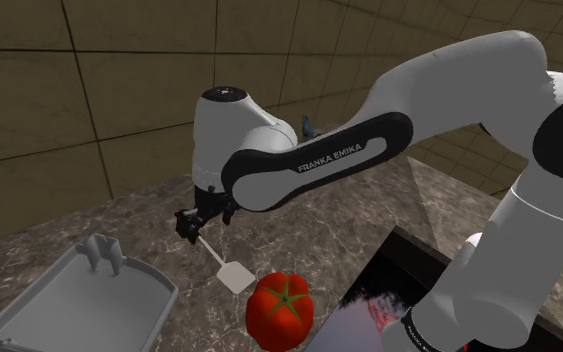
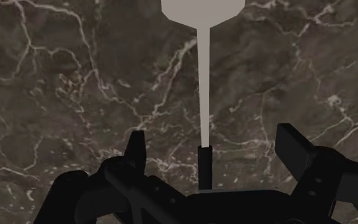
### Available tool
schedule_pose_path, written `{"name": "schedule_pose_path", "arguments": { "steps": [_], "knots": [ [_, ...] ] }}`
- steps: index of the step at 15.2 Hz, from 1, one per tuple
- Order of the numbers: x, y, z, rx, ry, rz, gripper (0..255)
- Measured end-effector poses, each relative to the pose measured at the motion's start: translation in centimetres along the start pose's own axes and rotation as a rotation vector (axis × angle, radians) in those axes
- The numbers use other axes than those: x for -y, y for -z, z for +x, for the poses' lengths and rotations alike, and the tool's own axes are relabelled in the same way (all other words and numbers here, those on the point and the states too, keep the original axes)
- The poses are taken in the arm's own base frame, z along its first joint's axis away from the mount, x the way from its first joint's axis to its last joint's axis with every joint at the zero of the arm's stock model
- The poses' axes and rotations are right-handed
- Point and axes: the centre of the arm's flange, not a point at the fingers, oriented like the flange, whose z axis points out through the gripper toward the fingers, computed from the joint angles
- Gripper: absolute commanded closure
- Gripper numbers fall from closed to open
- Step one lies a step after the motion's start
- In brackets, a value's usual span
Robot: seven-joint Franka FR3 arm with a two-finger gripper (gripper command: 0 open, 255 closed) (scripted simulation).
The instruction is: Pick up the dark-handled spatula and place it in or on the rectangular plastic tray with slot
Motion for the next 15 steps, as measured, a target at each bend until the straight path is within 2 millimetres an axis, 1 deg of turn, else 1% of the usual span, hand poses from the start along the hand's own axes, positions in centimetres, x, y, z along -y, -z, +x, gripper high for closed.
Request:
{"name": "schedule_pose_path", "arguments": {
  "steps": [3,7,13,14,15],
  "knots": [
    [0.2,-1.9,0.1,0.001,0.002,0.000,0],
    [0.2,-3.9,0.1,0.001,0.002,-0.001,0],
    [0.3,-4.3,0.1,0.000,0.003,0.000,0],
    [0.3,-4.3,0.1,0.000,0.003,0.000,255],
    [0.3,-4.3,0.1,0.000,0.003,0.000,255]
  ]
}}
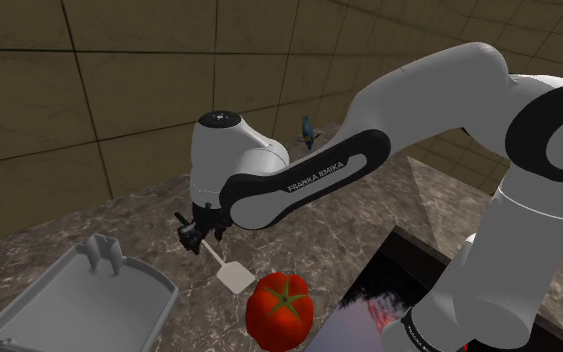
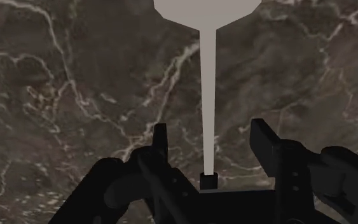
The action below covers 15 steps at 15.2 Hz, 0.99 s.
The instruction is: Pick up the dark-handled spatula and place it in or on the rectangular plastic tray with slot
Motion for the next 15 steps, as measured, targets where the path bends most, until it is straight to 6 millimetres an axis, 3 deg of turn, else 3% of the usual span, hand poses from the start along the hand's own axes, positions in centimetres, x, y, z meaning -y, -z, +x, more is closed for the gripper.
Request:
{"name": "schedule_pose_path", "arguments": {
  "steps": [9,15],
  "knots": [
    [0.0,0.0,0.0,0.000,0.000,0.000,255],
    [0.0,2.5,0.1,0.000,0.000,0.000,255]
  ]
}}
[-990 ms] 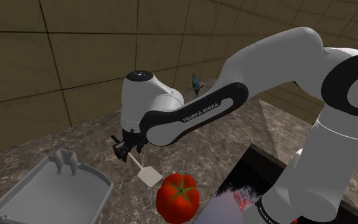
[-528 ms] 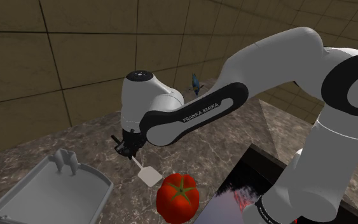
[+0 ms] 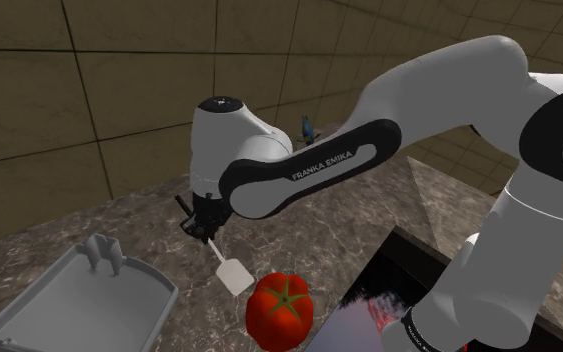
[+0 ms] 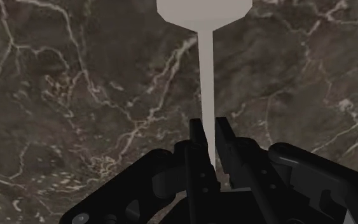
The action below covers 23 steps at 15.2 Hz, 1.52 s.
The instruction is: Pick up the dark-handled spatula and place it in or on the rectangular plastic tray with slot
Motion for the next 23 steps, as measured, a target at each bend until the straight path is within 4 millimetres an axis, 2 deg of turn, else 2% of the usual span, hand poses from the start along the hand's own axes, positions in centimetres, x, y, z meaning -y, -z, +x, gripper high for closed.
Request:
{"name": "schedule_pose_path", "arguments": {
  "steps": [23],
  "knots": [
    [0.1,12.2,0.8,0.000,0.000,0.000,255]
  ]
}}
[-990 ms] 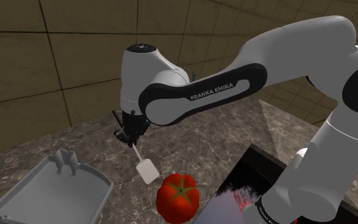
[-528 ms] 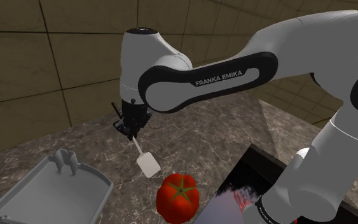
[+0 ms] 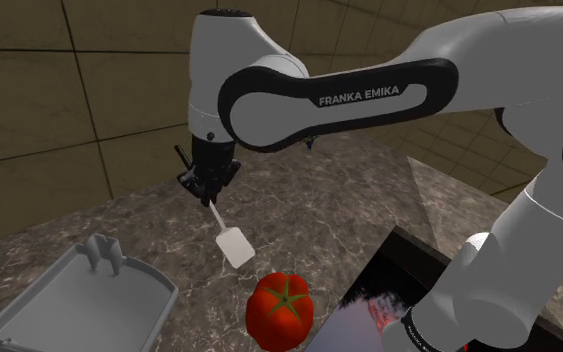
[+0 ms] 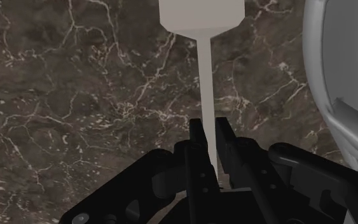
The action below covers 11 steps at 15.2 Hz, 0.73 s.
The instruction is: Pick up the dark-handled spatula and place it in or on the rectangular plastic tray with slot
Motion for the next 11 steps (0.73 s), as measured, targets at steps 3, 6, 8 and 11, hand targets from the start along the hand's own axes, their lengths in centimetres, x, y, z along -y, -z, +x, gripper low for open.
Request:
{"name": "schedule_pose_path", "arguments": {
  "steps": [3,6,8,11],
  "knots": [
    [0.2,1.6,0.1,0.000,0.000,0.000,255],
    [1.4,2.3,0.1,0.000,0.001,0.000,255],
    [3.9,2.6,-0.2,0.001,0.002,0.000,255],
    [7.8,3.1,-0.2,0.000,0.003,0.000,255]
  ]
}}
